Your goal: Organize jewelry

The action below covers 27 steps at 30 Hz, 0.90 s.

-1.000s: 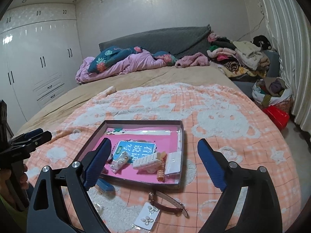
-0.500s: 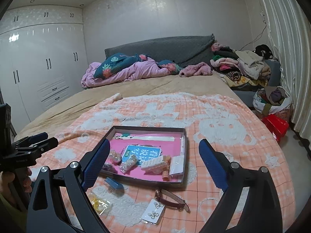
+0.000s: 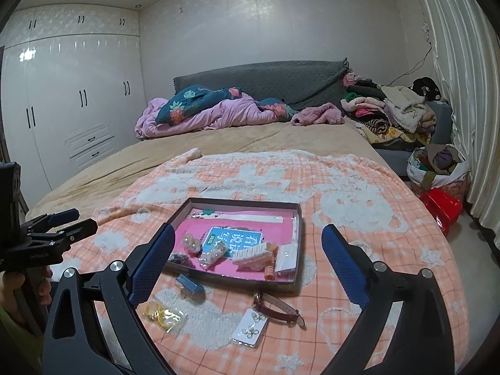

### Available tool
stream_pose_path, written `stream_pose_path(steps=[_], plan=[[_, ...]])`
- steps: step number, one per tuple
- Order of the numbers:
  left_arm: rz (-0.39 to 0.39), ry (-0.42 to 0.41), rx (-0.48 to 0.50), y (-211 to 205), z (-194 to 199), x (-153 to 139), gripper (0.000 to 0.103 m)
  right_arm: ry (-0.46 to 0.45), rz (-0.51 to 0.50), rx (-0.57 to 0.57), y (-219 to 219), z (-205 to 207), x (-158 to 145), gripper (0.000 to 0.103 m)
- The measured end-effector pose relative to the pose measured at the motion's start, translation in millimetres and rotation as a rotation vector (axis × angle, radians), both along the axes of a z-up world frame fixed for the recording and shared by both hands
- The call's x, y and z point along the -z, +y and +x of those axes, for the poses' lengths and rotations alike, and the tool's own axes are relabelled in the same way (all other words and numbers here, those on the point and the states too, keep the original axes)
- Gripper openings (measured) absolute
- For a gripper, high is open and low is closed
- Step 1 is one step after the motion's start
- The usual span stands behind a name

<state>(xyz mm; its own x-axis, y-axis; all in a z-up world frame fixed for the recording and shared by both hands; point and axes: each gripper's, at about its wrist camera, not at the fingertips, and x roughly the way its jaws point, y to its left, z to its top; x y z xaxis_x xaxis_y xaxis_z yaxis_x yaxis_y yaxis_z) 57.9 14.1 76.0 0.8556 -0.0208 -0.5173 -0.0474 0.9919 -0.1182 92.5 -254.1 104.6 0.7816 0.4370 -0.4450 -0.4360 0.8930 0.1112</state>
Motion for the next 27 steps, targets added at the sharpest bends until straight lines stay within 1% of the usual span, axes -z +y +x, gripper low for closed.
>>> stream_pose_path(steps=[12,27], plan=[[0.02,0.044,0.019,-8,-8,15,0.093,0.011,-0.032,0.002,-3,-10,7,0.095],[0.052,0.143,0.058,-25,-9,52,0.093,0.078,-0.075,0.007,1,-8,38,0.095]])
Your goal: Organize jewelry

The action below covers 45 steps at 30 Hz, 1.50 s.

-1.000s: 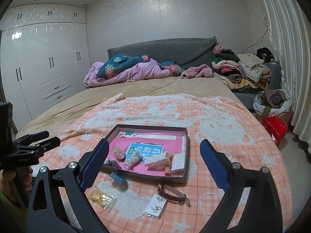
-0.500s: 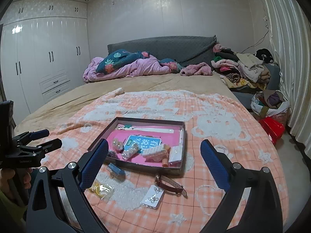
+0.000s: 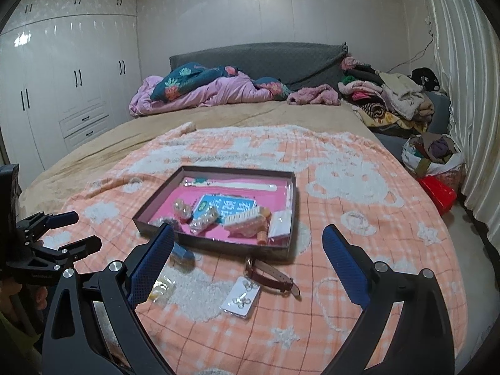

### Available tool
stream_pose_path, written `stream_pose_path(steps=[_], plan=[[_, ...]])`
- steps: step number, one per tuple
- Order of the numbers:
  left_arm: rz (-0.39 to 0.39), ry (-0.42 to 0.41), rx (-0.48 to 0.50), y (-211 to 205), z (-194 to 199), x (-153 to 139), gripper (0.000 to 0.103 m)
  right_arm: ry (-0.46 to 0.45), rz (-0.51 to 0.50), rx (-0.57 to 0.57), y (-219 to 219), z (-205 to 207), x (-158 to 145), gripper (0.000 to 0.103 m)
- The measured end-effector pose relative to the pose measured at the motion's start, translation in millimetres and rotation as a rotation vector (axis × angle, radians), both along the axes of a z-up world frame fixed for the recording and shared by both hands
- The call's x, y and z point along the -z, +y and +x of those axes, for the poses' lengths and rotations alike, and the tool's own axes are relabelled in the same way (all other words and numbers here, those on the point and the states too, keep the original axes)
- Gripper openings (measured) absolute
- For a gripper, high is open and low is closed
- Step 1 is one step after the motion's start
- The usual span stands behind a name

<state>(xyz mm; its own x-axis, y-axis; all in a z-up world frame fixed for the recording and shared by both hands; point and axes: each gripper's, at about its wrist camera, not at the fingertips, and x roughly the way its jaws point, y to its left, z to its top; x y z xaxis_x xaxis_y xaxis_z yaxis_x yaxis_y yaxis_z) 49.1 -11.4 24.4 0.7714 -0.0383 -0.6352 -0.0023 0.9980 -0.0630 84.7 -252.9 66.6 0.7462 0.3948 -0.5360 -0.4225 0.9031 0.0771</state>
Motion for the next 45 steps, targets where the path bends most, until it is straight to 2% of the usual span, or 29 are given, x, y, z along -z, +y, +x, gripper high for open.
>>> stream_pose_path(steps=[12,31,38,45], plan=[[0.028,0.072,0.009,-6,8,27,0.093,0.069,-0.06,-0.014,10,3,36,0.095],[-0.007,0.237,0.048,-18,26,87,0.093,0.252,-0.106,-0.008,21,30,105,0.095],[-0.017,0.235,0.045,-19,34,99,0.093,0.316,-0.097,-0.011,21,40,126,0.095],[-0.014,0.25,0.075,-25,43,111,0.093,0.376,-0.096,-0.036,32,54,144,0.085]])
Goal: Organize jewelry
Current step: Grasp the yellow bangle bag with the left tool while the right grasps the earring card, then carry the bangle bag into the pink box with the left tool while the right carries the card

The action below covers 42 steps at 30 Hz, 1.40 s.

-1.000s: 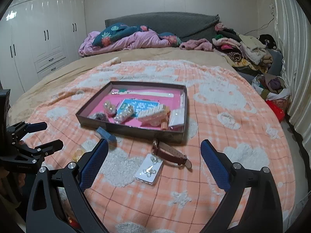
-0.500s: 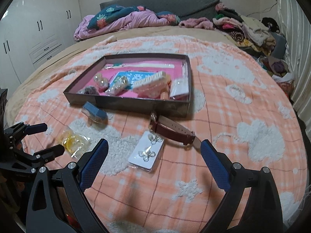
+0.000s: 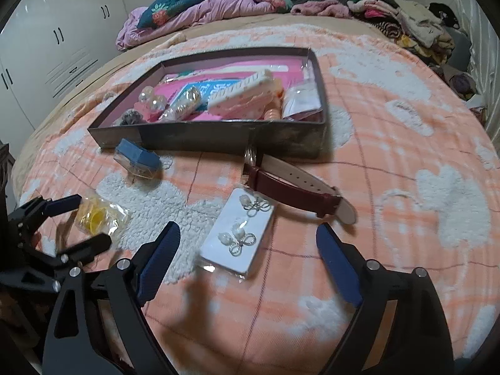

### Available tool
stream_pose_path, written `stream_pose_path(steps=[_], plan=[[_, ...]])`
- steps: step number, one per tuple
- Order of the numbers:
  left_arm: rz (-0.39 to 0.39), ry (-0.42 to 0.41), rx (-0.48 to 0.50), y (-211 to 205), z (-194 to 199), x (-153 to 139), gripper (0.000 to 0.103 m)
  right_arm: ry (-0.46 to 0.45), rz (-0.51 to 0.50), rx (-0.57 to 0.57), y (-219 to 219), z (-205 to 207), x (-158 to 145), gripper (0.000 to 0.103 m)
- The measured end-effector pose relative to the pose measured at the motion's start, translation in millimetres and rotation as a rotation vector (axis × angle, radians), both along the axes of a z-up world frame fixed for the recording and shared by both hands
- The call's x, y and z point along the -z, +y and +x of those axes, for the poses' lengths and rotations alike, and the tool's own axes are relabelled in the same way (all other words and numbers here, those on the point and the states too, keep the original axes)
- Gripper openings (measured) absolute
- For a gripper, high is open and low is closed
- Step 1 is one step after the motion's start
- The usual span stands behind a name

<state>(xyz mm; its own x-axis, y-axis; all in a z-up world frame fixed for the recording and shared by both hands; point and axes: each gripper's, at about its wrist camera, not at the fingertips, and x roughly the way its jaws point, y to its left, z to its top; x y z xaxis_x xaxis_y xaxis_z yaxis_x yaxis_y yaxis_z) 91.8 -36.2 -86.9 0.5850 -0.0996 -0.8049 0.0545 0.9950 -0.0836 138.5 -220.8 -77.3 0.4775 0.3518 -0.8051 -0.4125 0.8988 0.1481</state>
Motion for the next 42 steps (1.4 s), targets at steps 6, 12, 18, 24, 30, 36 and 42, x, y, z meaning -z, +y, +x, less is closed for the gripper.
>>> stream_pose_path(steps=[6,12,18,24,30,36,42], plan=[[0.082,-0.02,0.057,-13,1,6,0.079,0.01,-0.035,-0.003,13,9,13,0.07],[0.041,-0.032,0.046,-2,1,-1,0.072,-0.033,-0.075,-0.045,18,1,14,0.042],[-0.001,-0.074,-0.005,19,-5,-21,0.072,0.005,0.022,-0.096,11,-13,4,0.039],[-0.028,-0.131,-0.071,43,-14,-43,0.072,-0.045,0.093,-0.182,20,-31,-23,0.039],[-0.036,-0.168,-0.12,59,-16,-57,0.072,-0.103,0.123,-0.184,20,-32,-46,0.039],[-0.044,-0.192,-0.145,70,-10,-69,0.072,-0.156,0.128,-0.167,21,-26,-63,0.039],[-0.038,-0.212,-0.152,74,1,-78,0.072,-0.197,0.135,-0.144,20,-14,-76,0.039]])
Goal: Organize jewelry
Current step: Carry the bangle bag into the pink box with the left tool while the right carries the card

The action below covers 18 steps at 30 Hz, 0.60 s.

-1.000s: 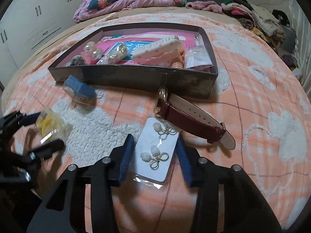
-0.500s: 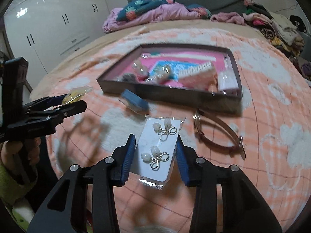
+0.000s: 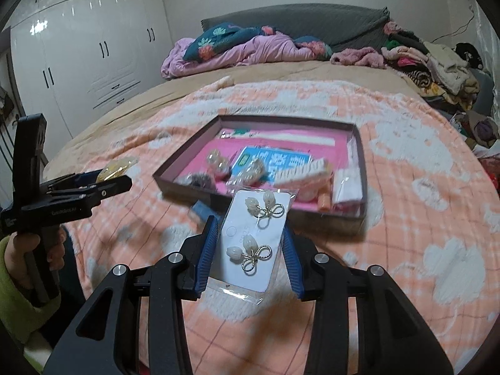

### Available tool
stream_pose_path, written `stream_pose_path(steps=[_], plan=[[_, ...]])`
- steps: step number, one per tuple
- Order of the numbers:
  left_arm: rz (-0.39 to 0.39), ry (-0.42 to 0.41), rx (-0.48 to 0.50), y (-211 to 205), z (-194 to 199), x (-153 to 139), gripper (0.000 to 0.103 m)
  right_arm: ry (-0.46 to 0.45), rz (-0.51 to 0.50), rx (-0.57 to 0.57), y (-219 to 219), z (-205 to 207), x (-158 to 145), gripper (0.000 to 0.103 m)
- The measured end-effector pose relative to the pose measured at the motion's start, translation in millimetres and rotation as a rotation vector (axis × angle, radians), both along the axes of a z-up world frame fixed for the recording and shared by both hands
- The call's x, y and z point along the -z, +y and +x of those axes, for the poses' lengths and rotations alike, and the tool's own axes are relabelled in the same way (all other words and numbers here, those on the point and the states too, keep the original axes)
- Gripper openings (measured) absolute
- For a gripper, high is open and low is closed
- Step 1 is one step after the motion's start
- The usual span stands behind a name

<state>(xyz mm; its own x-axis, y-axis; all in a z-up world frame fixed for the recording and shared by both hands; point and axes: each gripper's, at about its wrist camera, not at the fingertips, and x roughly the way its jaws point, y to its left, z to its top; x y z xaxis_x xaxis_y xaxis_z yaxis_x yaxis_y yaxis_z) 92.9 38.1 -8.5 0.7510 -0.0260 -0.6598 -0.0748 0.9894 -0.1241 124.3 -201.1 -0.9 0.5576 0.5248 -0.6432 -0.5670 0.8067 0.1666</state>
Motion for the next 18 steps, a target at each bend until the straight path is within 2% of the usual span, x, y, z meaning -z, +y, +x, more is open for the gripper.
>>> stream_pose_path(steps=[18], plan=[[0.032,-0.046,0.083,-30,51,-19,0.072,-0.101,0.013,0.119,-18,46,-32,0.039]])
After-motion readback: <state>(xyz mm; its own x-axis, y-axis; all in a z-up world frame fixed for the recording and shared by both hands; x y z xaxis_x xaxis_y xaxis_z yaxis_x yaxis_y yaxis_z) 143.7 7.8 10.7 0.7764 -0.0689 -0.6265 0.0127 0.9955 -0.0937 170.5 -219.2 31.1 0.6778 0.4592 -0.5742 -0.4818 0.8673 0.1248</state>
